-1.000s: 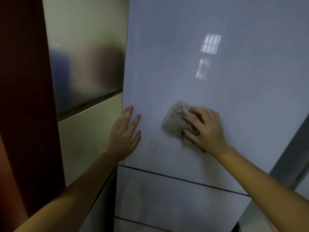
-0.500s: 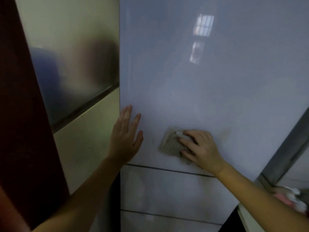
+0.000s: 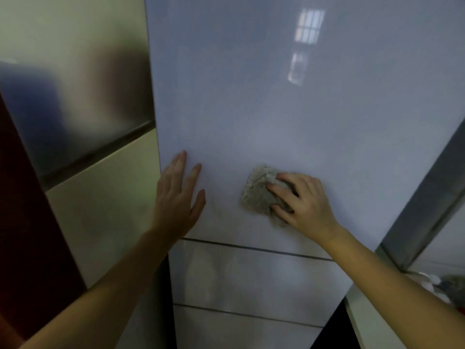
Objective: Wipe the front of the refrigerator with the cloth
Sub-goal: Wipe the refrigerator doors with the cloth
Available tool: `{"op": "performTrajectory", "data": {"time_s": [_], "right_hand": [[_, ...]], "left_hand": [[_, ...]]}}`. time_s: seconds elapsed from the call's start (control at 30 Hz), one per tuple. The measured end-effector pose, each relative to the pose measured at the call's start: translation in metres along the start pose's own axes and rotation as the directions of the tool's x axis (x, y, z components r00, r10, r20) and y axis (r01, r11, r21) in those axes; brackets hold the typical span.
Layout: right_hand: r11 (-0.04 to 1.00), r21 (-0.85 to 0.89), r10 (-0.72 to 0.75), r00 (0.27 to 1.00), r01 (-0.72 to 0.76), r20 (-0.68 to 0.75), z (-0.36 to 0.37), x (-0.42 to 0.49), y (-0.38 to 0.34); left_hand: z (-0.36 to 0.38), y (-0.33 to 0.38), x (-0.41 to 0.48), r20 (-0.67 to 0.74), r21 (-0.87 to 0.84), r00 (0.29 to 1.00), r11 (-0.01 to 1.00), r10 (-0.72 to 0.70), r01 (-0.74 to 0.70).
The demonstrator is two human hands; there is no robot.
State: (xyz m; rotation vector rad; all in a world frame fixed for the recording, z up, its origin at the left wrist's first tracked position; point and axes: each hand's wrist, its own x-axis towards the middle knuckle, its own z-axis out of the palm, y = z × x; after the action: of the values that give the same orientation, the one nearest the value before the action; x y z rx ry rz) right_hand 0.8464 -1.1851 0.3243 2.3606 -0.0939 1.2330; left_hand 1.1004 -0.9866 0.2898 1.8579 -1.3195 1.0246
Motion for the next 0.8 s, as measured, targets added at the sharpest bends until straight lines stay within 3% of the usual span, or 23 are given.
{"op": "performTrajectory", "data": {"time_s": [0.2, 0.43, 0.6, 0.8], "right_hand": [[0.999, -0.004, 0.049, 0.998, -0.049, -0.049, -0.022, -0.022, 0.038], [0.992, 0.031, -0.126, 0.99, 0.125, 0.055, -0.001, -0.076, 0.035], [0.998, 0.01, -0.06, 0.998, 0.06, -0.018, -0.014, -0.078, 0.053], [0.99, 0.01, 0.14, 0.965, -0.141, -0.22, -0.022, -0.051, 0.063]], "left_hand": [[0.009, 0.013, -0.012, 0.052, 0.056, 0.999, 0.998, -0.007, 0.004], [0.014, 0.014, -0.012, 0.005, 0.112, 0.999, 0.993, 0.035, -0.035], [0.016, 0.017, -0.011, 0.041, 0.101, 0.999, 0.995, -0.026, 0.022], [0.034, 0.013, -0.015, -0.04, 0.094, 0.999, 0.995, -0.019, 0.023]]}}
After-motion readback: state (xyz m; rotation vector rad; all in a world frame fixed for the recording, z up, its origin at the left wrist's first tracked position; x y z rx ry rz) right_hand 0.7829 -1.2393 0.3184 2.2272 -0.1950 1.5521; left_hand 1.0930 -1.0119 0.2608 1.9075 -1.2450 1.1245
